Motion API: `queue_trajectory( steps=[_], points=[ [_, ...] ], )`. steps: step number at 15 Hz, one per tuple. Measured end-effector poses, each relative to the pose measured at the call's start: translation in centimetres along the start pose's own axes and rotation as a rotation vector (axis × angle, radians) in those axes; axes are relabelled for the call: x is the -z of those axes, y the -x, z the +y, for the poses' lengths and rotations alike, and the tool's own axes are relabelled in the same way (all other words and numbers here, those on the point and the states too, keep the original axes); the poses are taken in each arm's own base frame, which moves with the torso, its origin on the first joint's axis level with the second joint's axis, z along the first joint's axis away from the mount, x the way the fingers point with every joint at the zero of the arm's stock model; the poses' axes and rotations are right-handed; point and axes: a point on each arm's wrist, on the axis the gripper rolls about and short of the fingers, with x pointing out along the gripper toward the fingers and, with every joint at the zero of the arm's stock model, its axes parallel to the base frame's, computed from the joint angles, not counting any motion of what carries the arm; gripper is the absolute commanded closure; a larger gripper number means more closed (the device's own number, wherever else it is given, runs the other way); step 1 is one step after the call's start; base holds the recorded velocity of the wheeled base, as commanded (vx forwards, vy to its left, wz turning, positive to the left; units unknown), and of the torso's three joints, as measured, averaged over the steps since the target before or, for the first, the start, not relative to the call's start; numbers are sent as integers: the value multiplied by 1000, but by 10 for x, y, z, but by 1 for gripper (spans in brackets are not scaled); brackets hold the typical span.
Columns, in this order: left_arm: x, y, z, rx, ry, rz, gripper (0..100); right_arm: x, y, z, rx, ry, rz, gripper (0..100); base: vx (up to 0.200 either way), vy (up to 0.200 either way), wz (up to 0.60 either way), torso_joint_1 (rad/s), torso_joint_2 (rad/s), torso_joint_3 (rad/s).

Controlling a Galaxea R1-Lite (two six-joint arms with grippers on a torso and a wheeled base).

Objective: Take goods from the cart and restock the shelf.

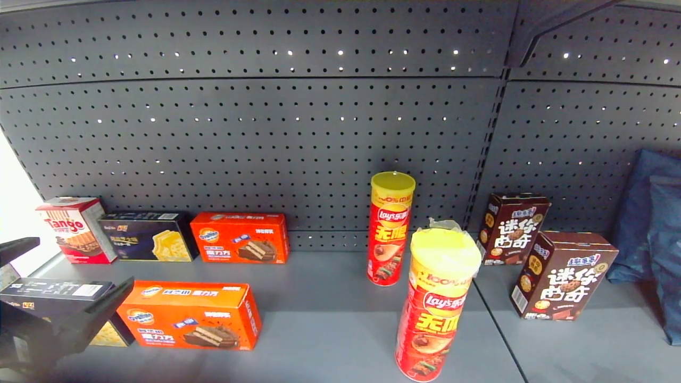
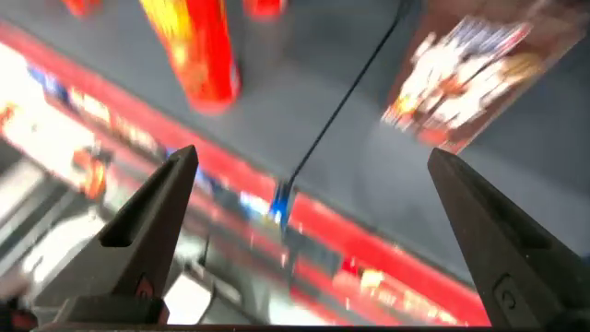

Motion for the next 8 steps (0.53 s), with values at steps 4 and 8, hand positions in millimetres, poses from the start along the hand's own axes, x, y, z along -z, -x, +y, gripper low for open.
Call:
queue_trajectory(
  steps=[4,8],
  points=[
    [-1,3,2,-5,7,-17,0,-2,-32,-4,-17,7,43,0,0,0,0,0,0,0],
    [-2,4,2,-6,7,-24,0,-1,-50,-1,-68,26,113,0,0,0,0,0,0,0]
  ],
)
